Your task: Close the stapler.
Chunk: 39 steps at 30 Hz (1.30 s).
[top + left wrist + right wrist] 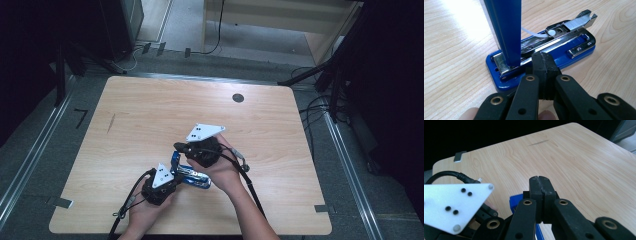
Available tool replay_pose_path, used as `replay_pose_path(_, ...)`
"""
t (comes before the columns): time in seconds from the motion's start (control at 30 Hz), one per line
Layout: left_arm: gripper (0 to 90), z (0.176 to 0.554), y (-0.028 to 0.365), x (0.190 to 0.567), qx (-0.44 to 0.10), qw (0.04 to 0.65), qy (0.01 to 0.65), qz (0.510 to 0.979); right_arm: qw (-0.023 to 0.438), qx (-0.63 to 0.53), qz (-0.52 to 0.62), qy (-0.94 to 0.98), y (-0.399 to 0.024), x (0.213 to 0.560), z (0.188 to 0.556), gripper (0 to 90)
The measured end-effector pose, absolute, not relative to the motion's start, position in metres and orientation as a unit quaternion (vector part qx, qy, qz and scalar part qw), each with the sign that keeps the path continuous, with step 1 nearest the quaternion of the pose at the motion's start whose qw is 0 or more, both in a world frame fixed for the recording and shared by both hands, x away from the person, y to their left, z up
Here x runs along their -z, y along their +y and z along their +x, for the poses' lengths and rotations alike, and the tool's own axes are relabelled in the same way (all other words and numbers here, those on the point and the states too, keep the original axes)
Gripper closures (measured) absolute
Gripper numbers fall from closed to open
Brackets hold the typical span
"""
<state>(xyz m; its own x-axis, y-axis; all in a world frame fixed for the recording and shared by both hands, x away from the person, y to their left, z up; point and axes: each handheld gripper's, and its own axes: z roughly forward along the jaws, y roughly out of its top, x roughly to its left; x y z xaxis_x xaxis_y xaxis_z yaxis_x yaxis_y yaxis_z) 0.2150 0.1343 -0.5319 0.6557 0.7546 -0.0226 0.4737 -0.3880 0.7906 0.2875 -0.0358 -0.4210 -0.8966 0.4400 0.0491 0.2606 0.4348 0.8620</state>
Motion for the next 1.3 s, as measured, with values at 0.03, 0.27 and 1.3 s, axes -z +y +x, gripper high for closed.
replay_pose_path(0.03, 90.0, 0.215, 0.134, 0.532, -0.174, 0.405, 0.378, 0.814, 0.091, -0.489, 0.205, 0.843, -0.034, 0.421, 0.287, 90.0)
replay_pose_path(0.27, 90.0, 0.215, 0.134, 0.532, -0.173, 0.406, 0.378, 0.814, 0.085, -0.488, 0.199, 0.846, -0.025, 0.422, 0.285, 90.0)
replay_pose_path(1.3, 90.0, 0.214, 0.133, 0.532, -0.178, 0.404, 0.377, 0.814, 0.098, -0.494, 0.208, 0.839, -0.070, 0.440, 0.269, 90.0)
